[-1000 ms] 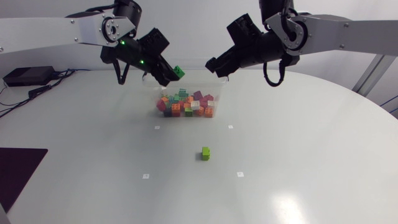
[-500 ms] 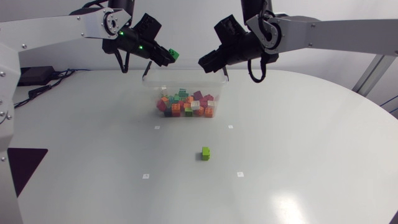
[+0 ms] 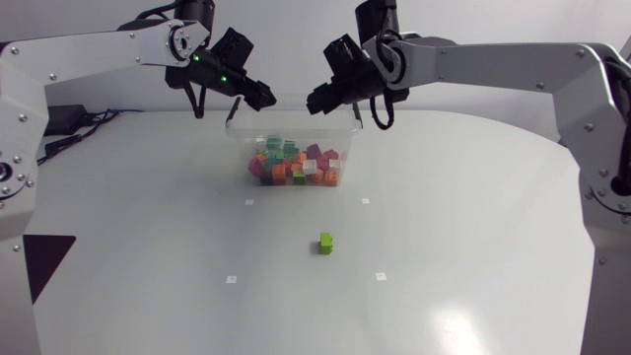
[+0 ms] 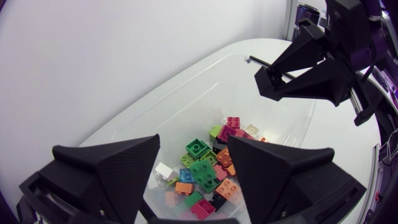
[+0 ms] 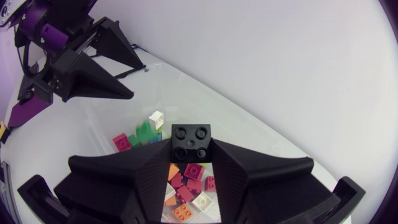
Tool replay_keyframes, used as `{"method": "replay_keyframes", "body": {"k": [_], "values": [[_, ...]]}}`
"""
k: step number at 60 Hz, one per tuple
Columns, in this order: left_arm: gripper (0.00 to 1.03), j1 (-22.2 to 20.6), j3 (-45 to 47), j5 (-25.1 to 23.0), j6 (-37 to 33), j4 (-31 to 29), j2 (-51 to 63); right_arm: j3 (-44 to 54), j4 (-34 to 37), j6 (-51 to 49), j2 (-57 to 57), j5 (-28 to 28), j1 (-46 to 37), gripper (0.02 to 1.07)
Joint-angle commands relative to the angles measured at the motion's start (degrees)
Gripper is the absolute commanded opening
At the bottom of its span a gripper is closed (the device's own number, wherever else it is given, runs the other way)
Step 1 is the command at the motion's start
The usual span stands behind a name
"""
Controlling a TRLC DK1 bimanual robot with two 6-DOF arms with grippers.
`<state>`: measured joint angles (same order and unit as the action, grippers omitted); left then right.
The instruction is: Place the duplo bricks in the container
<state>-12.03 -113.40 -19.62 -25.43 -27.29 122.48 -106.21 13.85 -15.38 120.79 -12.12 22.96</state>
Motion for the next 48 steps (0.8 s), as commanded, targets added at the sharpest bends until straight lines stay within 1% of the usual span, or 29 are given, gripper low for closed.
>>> {"method": "replay_keyframes", "body": {"k": [1, 4, 13, 14, 15, 18, 21, 22, 26, 28, 30, 39, 45, 48], "values": [[0.98, -0.54, 1.34, 0.19, 1.26, 0.04, -3.12, -3.65, 1.45, 1.23, 3.05, 0.34, 0.42, 0.24], [0.98, -0.62, 2.84, 0.19, 1.08, 0.04, -4.70, -4.35, 1.71, 1.49, 3.75, 0.52, 0.51, 0.29], [0.98, -0.71, 6.44, 0.19, 1.17, 0.13, -8.31, -5.76, 1.89, 1.58, 4.98, 0.96, 0.68, 0.30], [0.98, -0.62, 7.06, 0.19, 1.17, 0.13, -8.92, -5.93, 1.89, 1.58, 5.15, 1.22, 0.77, 0.31], [0.98, -0.54, 7.32, 0.19, 1.26, 0.13, -9.36, -5.93, 1.89, 1.58, 5.24, 1.48, 0.77, 0.33], [0.98, -0.54, 8.73, 0.19, 1.35, 0.22, -10.68, -6.11, 1.89, 1.58, 5.59, 2.10, 1.03, 0.46], [0.98, -0.36, 10.66, 0.19, 1.26, 0.92, -12.17, -6.29, 2.33, 1.58, 5.68, 2.28, 1.12, 0.62], [0.98, -0.27, 11.45, 0.28, 1.26, 1.54, -12.70, -6.29, 2.41, 1.58, 5.68, 2.36, 1.12, 0.69], [0.98, -0.01, 14.18, 1.16, 1.26, 3.73, -14.46, -6.55, 2.76, 1.58, 5.68, 2.54, 1.12, 0.93], [0.98, 0.25, 15.41, 1.86, 1.26, 4.70, -15.25, -6.55, 2.94, 1.58, 5.68, 2.63, 1.03, 1.00], [0.98, 0.43, 16.29, 2.13, 1.26, 4.88, -15.95, -6.46, 3.12, 1.58, 5.51, 2.63, 0.95, 1.02], [0.98, 2.54, 20.59, 2.65, 3.46, 6.28, -19.12, -4.44, 3.56, 0.79, 3.05, 2.63, 0.51, 1.02], [0.98, 3.77, 24.46, 4.24, 4.86, 8.57, -21.93, -1.54, 3.47, -0.18, 0.15, 2.63, 0.33, 1.02], [0.98, 4.30, 25.69, 5.82, 6.27, 9.53, -23.33, 0.83, 2.85, -0.97, -2.14, 2.45, 0.24, 1.02]]}}
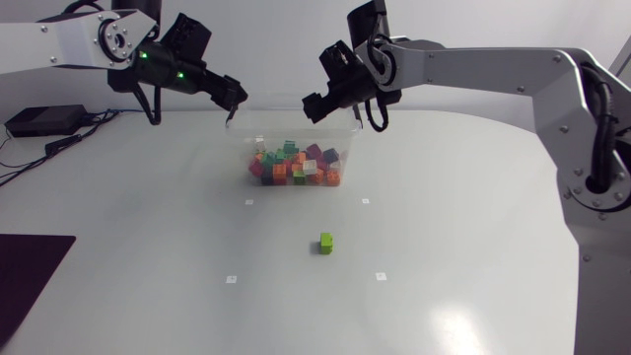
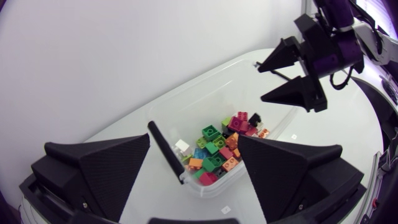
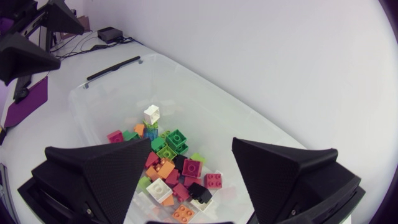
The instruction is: Place the duplo bricks in the container
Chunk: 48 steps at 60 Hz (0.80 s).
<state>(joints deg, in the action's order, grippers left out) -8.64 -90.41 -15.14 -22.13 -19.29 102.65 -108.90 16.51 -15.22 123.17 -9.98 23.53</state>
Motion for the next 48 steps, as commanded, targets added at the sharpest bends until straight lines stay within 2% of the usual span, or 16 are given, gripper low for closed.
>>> {"method": "replay_keyframes", "body": {"k": [1, 9, 19, 26, 38, 48], "values": [[0.98, 1.26, 3.05, 1.69, 3.23, 1.71, -4.04, 4.22, 0.10, -1.30, -5.31, 0.22, -0.41, 1.02], [0.98, 1.79, 7.71, 4.68, 4.64, 2.59, -8.26, 12.22, 0.01, -5.87, -12.26, -1.98, -0.33, 1.02], [0.98, 2.23, 18.08, 6.26, 4.90, 12.08, -15.38, 22.33, 1.15, -11.76, -21.05, -5.23, 0.03, 1.02], [0.98, 2.05, 23.70, 7.49, 5.69, 16.39, -19.07, 27.95, 4.41, -16.33, -25.35, -7.16, 0.64, 1.02], [0.98, 2.05, 29.94, 8.46, 6.13, 19.90, -23.02, 31.91, 12.23, -24.24, -26.14, -9.89, 2.05, 1.02], [0.98, 1.79, 35.30, 9.07, 6.31, 21.93, -26.80, 34.46, 13.63, -27.67, -24.74, -10.06, 3.54, 1.02]]}}
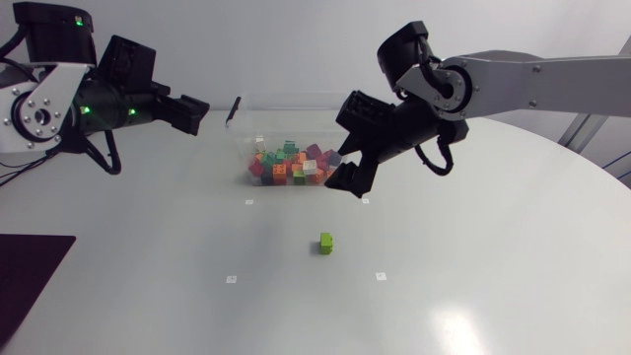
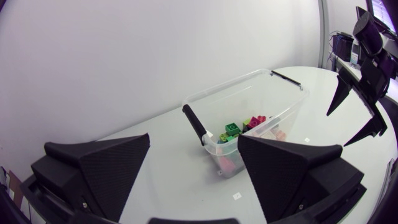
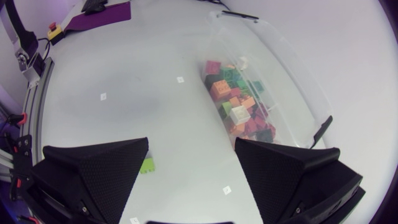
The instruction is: Place the duplo bricks in the container
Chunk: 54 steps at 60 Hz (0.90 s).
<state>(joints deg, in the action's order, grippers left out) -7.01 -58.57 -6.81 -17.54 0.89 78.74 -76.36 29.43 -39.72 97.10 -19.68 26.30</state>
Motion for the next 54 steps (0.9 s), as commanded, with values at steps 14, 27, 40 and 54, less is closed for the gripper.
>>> {"method": "replay_keyframes", "body": {"k": [14, 27, 40, 54], "values": [[0.98, 0.15, 16.03, 3.91, 4.62, 15.46, -9.13, 2.97, 2.30, -7.56, 5.64, -0.27, 1.56, 1.02], [0.98, 0.68, 22.18, 6.19, 5.24, 19.51, -9.75, 3.50, 4.85, -11.52, 8.98, 3.69, 4.28, 1.02], [0.98, 1.29, 28.16, 6.54, 5.32, 25.13, -11.85, 2.18, 6.43, -13.71, 12.59, 7.47, 6.48, 0.99], [0.98, 1.82, 31.14, 6.54, 2.77, 27.24, -13.96, -2.30, 10.12, -15.03, 15.84, 8.96, 6.83, 0.99]]}}
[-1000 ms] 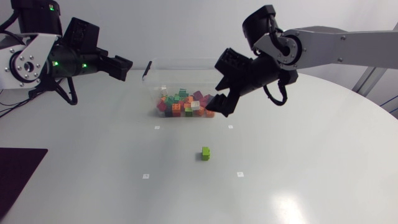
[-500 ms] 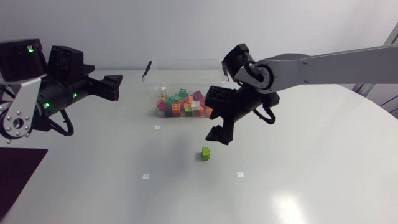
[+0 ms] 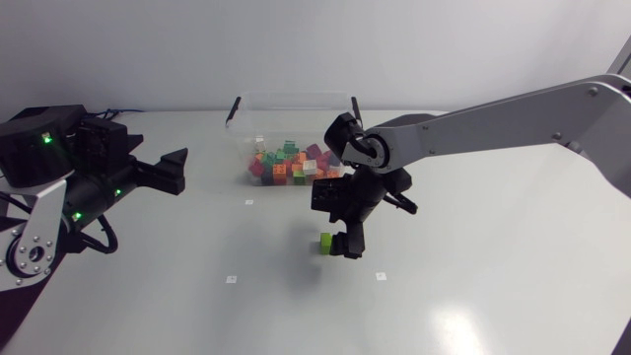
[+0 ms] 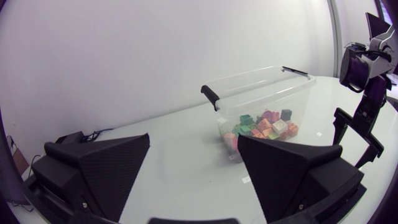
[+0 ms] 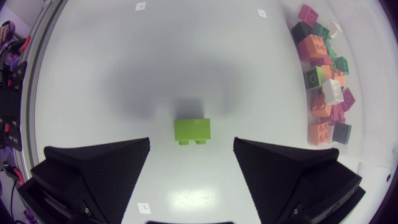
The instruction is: Place the duplo bricks in the container
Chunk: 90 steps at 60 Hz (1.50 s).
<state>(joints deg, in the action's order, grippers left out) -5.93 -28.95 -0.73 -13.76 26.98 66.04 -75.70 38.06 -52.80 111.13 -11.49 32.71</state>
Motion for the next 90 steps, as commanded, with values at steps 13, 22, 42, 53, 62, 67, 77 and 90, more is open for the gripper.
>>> {"method": "replay_keyframes", "body": {"k": [13, 22, 42, 53, 62, 67, 77, 90], "values": [[0.98, 0.84, 4.43, -0.06, -4.87, 2.81, -3.90, -6.56, 4.56, -2.05, 4.01, 3.05, 1.74, 0.99], [0.98, 1.01, 6.10, -1.82, -6.37, 3.69, -4.78, -8.50, 6.67, -2.05, 5.59, 4.72, 2.62, 0.99], [0.98, 1.54, 9.26, -3.05, -7.25, 5.19, -5.57, -11.22, 8.87, -1.87, 8.05, 7.00, 3.85, 0.99], [0.98, 2.24, 11.20, -3.22, -7.60, 6.68, -6.19, -11.66, 8.87, -1.43, 8.75, 8.23, 4.47, 0.99], [0.98, 2.68, 12.87, -3.84, -7.51, 7.38, -7.77, -12.10, 8.87, -1.26, 9.89, 9.46, 5.00, 0.96], [0.98, 2.68, 13.66, -3.84, -7.51, 7.56, -8.65, -12.10, 8.78, -0.82, 10.16, 9.73, 5.17, 0.96], [0.98, 2.95, 14.71, -3.84, -7.25, 7.91, -9.53, -12.10, 7.99, 0.06, 10.95, 10.52, 5.26, 0.95], [0.98, 3.39, 16.21, -3.93, -7.33, 8.53, -11.11, -12.19, 7.20, 0.85, 11.56, 11.13, 5.79, 0.93]]}}
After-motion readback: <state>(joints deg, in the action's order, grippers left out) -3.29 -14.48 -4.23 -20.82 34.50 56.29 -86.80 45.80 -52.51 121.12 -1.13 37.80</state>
